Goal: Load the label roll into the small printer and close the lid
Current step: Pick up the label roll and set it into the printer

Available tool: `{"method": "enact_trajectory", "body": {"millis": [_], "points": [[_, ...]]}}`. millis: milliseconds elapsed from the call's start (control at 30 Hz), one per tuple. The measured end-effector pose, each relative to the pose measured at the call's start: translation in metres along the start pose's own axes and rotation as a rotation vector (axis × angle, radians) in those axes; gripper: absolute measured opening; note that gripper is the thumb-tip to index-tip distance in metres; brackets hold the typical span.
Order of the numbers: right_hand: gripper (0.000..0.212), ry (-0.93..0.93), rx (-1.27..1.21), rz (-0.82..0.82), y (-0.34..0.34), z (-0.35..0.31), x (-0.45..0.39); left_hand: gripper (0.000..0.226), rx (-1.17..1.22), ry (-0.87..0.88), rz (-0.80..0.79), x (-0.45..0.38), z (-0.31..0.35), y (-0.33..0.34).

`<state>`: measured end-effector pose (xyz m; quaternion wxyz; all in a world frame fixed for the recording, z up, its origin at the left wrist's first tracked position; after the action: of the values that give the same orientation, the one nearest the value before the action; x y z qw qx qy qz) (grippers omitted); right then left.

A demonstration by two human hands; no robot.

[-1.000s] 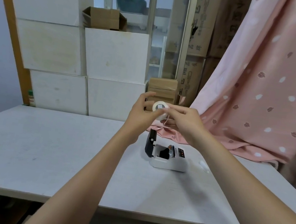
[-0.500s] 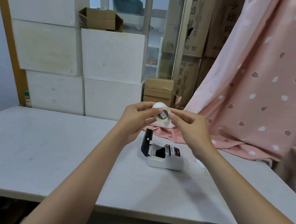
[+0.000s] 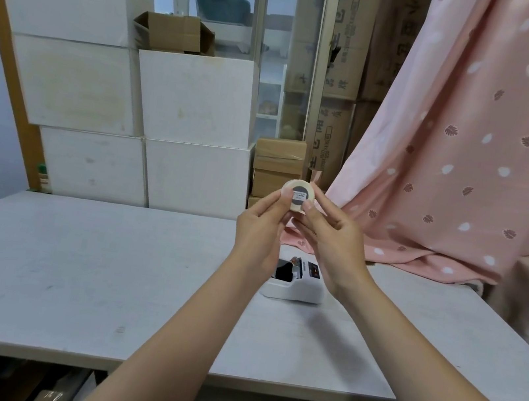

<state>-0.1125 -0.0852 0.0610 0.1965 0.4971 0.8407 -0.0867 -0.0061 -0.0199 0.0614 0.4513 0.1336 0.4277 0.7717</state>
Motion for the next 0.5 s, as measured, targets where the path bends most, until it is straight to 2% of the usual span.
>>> {"method": "enact_trajectory", "body": {"millis": [167,267,367,433,500], "points": [[0.036,-0.059,0.165,0.068,-0.015,0.003,0.004,0.039,0.063,-0.046,-0.001,0.004,-0.020,-0.007],[0.032,-0.034,0.236,0.024,-0.025,0.009,-0.001,0.040,-0.094,-0.028,0.002,0.005,-0.028,-0.019],[0.035,-0.020,0.387,0.003,-0.037,0.013,-0.006,0.022,-0.525,0.075,0.044,0.014,-0.033,-0.040],[0.034,-0.012,0.533,-0.016,-0.045,0.015,-0.009,0.025,-0.950,0.198,-0.019,0.019,-0.038,-0.058],[0.035,-0.011,0.688,-0.074,-0.047,0.018,-0.013,0.030,-1.367,0.237,-0.117,0.022,-0.047,-0.078]]}}
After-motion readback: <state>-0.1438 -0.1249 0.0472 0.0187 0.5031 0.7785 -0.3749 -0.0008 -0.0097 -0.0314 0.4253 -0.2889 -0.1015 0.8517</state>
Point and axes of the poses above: each hand's wrist, its own x-axis away from the middle knuckle, its own y-axis out of the palm, z = x × y, the point moved 6 cm from there along -x, towards the middle knuckle, and after that the axes turned 14 degrees about x, right-handed, at the moved point
